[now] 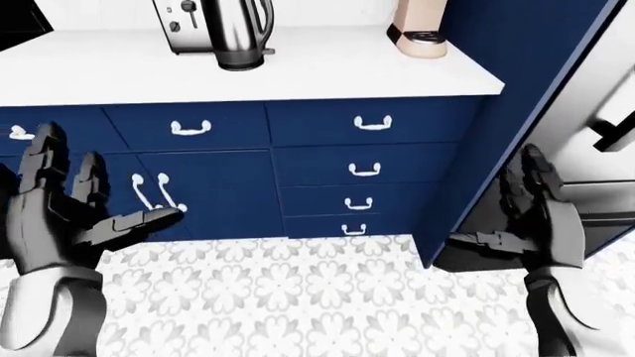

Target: Close the lid of the electric kettle.

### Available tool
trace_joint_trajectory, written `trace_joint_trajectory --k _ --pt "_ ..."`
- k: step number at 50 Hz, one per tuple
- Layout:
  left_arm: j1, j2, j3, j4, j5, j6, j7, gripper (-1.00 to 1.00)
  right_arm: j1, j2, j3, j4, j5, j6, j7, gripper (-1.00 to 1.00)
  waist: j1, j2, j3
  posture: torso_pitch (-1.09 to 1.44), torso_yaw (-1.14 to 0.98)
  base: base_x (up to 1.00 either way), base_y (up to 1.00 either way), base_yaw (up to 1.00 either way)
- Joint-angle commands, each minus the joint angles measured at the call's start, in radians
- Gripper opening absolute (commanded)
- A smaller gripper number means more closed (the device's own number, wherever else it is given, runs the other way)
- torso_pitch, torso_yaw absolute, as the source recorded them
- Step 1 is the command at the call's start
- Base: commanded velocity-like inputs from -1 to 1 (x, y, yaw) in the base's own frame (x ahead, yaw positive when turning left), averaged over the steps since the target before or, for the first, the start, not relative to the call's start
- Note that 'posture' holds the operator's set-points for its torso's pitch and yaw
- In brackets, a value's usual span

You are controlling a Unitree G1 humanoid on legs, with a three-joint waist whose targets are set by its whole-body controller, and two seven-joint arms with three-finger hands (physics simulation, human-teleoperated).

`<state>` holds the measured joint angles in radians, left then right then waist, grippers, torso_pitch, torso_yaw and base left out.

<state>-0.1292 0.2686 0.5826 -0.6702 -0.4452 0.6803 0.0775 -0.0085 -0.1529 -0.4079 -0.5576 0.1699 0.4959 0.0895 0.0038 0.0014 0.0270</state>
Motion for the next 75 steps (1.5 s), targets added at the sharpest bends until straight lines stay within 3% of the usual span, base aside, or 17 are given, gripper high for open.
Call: trace_joint_trajectory --k 1,3,7,9,10,18,22,27,38,59,60,64,66,69,70,72,75 --pt "-0.044 0.054 0.051 -0.09 -0.122 0.077 0.055 1.0 -0.026 -0.025 -0.041 -0.087 0.033 0.053 0.011 1.0 -0.002 0.003 -0.014 0.0 0.0 0.0 0.0 0.0" --pt "-0.071 0.12 0.112 -0.141 -0.211 0.148 0.109 1.0 -0.041 -0.054 -0.106 -0.149 0.074 0.124 0.018 1.0 -0.002 0.004 -0.011 0.0 0.0 0.0 0.0 0.0" --pt "-0.092 0.218 0.173 -0.17 -0.294 0.185 0.168 1.0 -0.081 -0.113 -0.212 -0.249 0.141 0.254 0.011 1.0 -0.001 0.004 -0.001 0.0 0.0 0.0 0.0 0.0" --pt "-0.082 0.277 0.184 -0.191 -0.264 0.185 0.169 1.0 -0.095 -0.137 -0.244 -0.28 0.167 0.301 0.008 1.0 0.0 0.006 0.004 0.0 0.0 0.0 0.0 0.0" --pt "-0.113 0.297 0.228 -0.204 -0.33 0.234 0.199 1.0 -0.104 -0.152 -0.267 -0.293 0.182 0.326 0.005 1.0 -0.001 0.007 0.006 0.0 0.0 0.0 0.0 0.0" --pt "-0.104 0.46 0.372 -0.17 -0.528 0.233 0.307 1.0 -0.135 -0.245 -0.412 -0.357 0.297 0.441 -0.017 1.0 -0.002 0.009 0.02 0.0 0.0 0.0 0.0 0.0" --pt "-0.066 0.512 0.437 -0.135 -0.562 0.206 0.311 1.0 -0.156 -0.308 -0.477 -0.387 0.361 0.505 -0.035 1.0 -0.002 0.01 0.025 0.0 0.0 0.0 0.0 0.0" --pt "-0.03 0.531 0.497 -0.1 -0.58 0.181 0.3 1.0 -0.148 -0.346 -0.526 -0.389 0.404 0.519 -0.04 1.0 -0.002 0.01 0.031 0.0 0.0 0.0 0.0 0.0" --pt "0.009 0.523 0.532 -0.065 -0.567 0.153 0.265 1.0 -0.139 -0.381 -0.572 -0.387 0.459 0.525 -0.057 1.0 -0.002 0.005 0.029 0.0 0.0 0.0 0.0 0.0" --pt "-0.002 0.487 0.502 -0.078 -0.5 0.154 0.232 1.0 -0.108 -0.337 -0.503 -0.392 0.257 0.469 0.047 1.0 -0.007 0.006 0.03 0.0 0.0 0.0 0.0 0.0" --pt "0.0 0.483 0.498 -0.078 -0.495 0.151 0.229 1.0 -0.111 -0.332 -0.502 -0.395 0.254 0.473 0.056 1.0 -0.006 0.014 0.01 0.0 0.0 0.0 0.13 0.0" --pt "0.002 0.475 0.492 -0.079 -0.483 0.147 0.22 1.0 -0.12 -0.322 -0.5 -0.397 0.228 0.478 0.074 1.0 -0.008 0.0 0.018 0.0 0.0 0.0 0.18 0.0" --pt "0.0 0.476 0.498 -0.078 -0.486 0.152 0.219 1.0 -0.123 -0.317 -0.5 -0.395 0.221 0.475 0.08 1.0 -0.011 0.011 0.014 0.0 0.0 0.0 0.18 0.0" --pt "0.0 0.477 0.499 -0.083 -0.489 0.157 0.22 1.0 -0.125 -0.315 -0.499 -0.394 0.212 0.475 0.086 1.0 -0.015 0.078 0.016 0.0 0.0 0.0 0.18 0.0" --pt "0.0 0.476 0.497 -0.082 -0.485 0.155 0.219 1.0 -0.126 -0.314 -0.503 -0.396 0.212 0.478 0.088 1.0 -0.009 0.058 0.016 0.0 0.0 0.0 0.18 0.0" --pt "0.001 0.475 0.496 -0.081 -0.481 0.153 0.216 1.0 -0.128 -0.315 -0.503 -0.395 0.209 0.479 0.091 1.0 -0.006 0.066 0.024 0.0 0.0 0.0 0.19 0.0" --pt "0.001 0.475 0.496 -0.081 -0.479 0.155 0.214 1.0 -0.129 -0.314 -0.503 -0.397 0.205 0.484 0.093 1.0 -0.005 0.044 0.019 0.0 0.0 0.0 0.18 0.0"
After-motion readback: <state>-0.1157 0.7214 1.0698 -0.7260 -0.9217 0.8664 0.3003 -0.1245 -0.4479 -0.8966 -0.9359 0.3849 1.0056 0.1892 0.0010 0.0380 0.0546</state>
